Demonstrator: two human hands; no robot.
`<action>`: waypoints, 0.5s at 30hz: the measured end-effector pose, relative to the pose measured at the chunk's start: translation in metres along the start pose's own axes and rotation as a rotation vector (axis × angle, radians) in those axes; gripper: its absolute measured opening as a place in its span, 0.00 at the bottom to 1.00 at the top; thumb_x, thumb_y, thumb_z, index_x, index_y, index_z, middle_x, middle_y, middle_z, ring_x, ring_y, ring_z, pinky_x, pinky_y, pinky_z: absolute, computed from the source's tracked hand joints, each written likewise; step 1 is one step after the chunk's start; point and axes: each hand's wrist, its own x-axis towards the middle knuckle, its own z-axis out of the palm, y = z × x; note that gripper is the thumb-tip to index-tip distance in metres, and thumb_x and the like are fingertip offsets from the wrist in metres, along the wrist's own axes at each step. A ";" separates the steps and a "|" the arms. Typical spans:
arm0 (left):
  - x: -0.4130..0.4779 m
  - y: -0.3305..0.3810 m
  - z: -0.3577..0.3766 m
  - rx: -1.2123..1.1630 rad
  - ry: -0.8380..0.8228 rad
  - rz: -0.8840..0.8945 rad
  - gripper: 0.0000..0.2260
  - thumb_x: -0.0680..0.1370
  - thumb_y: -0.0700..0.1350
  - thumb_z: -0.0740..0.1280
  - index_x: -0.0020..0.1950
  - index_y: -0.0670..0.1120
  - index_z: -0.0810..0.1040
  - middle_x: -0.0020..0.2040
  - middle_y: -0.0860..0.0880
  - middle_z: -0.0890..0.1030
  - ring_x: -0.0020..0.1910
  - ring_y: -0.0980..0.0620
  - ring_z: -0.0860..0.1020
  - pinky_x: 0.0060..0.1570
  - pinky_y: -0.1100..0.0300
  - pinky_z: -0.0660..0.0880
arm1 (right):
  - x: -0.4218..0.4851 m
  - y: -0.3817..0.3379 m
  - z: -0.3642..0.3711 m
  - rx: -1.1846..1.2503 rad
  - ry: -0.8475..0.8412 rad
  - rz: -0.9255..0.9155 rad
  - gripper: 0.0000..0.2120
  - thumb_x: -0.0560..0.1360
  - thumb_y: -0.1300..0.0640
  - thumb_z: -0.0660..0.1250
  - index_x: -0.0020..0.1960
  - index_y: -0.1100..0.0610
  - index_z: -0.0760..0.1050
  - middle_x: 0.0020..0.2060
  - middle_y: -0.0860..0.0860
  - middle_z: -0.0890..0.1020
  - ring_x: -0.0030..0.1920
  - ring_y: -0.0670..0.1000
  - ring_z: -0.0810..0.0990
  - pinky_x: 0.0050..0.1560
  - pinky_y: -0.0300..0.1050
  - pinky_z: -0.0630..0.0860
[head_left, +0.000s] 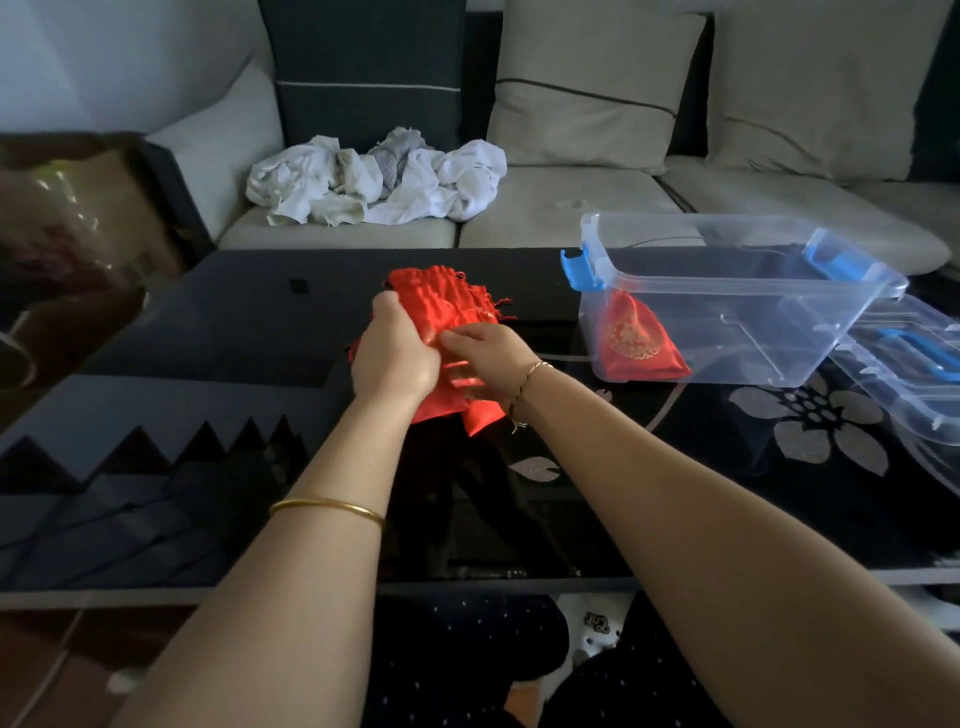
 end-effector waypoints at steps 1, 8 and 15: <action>-0.001 0.006 0.000 -0.038 -0.031 0.050 0.24 0.76 0.44 0.66 0.69 0.44 0.62 0.57 0.42 0.79 0.55 0.41 0.78 0.56 0.47 0.74 | -0.002 -0.001 -0.005 0.023 0.023 -0.010 0.09 0.77 0.54 0.63 0.54 0.57 0.75 0.41 0.51 0.76 0.37 0.48 0.74 0.43 0.48 0.73; -0.013 0.047 0.014 -0.252 -0.288 0.210 0.24 0.72 0.45 0.73 0.67 0.43 0.71 0.42 0.52 0.75 0.46 0.53 0.76 0.46 0.62 0.71 | -0.034 0.008 -0.088 -0.034 0.059 -0.118 0.06 0.77 0.64 0.62 0.45 0.54 0.75 0.41 0.52 0.79 0.42 0.50 0.79 0.43 0.40 0.78; -0.020 0.069 0.042 -0.159 -0.429 0.382 0.19 0.72 0.42 0.72 0.62 0.45 0.76 0.62 0.50 0.74 0.63 0.53 0.72 0.55 0.68 0.64 | -0.058 0.036 -0.138 0.078 0.054 -0.162 0.10 0.77 0.70 0.58 0.47 0.59 0.75 0.41 0.51 0.80 0.39 0.43 0.80 0.47 0.39 0.78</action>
